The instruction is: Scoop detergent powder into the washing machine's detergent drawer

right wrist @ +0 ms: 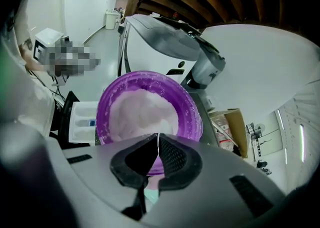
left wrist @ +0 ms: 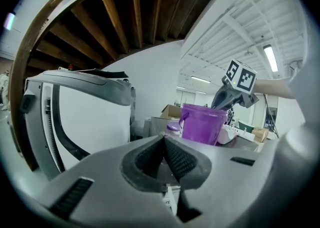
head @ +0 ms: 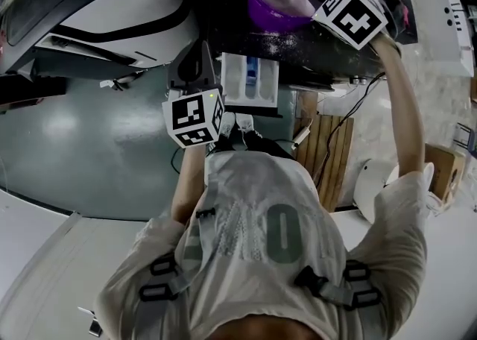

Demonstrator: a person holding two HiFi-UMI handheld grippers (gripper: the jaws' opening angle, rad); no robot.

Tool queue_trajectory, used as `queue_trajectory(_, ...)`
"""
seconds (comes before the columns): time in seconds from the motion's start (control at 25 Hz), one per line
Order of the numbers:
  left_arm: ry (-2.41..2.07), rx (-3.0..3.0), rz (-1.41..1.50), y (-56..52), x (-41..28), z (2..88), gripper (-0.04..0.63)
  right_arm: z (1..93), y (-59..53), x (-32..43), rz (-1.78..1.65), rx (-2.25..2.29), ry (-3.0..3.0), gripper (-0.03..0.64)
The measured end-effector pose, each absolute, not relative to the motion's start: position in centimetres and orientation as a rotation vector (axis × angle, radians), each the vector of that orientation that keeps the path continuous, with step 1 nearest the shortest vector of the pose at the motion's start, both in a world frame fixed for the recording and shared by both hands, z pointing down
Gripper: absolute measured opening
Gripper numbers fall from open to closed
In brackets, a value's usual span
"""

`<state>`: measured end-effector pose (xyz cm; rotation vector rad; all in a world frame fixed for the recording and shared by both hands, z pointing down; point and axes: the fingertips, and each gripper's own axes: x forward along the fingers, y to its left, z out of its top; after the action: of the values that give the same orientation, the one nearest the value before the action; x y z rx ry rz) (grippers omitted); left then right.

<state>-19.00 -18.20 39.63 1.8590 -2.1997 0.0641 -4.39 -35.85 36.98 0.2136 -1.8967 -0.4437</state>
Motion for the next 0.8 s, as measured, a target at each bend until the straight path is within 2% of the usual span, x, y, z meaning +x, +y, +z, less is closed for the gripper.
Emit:
queue_trajectory(0.4,-2.234,1.836,0.057,-17.1,-19.6,39.2,0.021,37.4,-34.2,-4.4,-0.284,0.045,-1.853,0.011)
queue_trajectory(0.8,-2.248,1.834,0.049,-17.1,-19.7,38.5,0.021,36.9,-34.0,-4.1,0.217,0.056,-2.002,0.011)
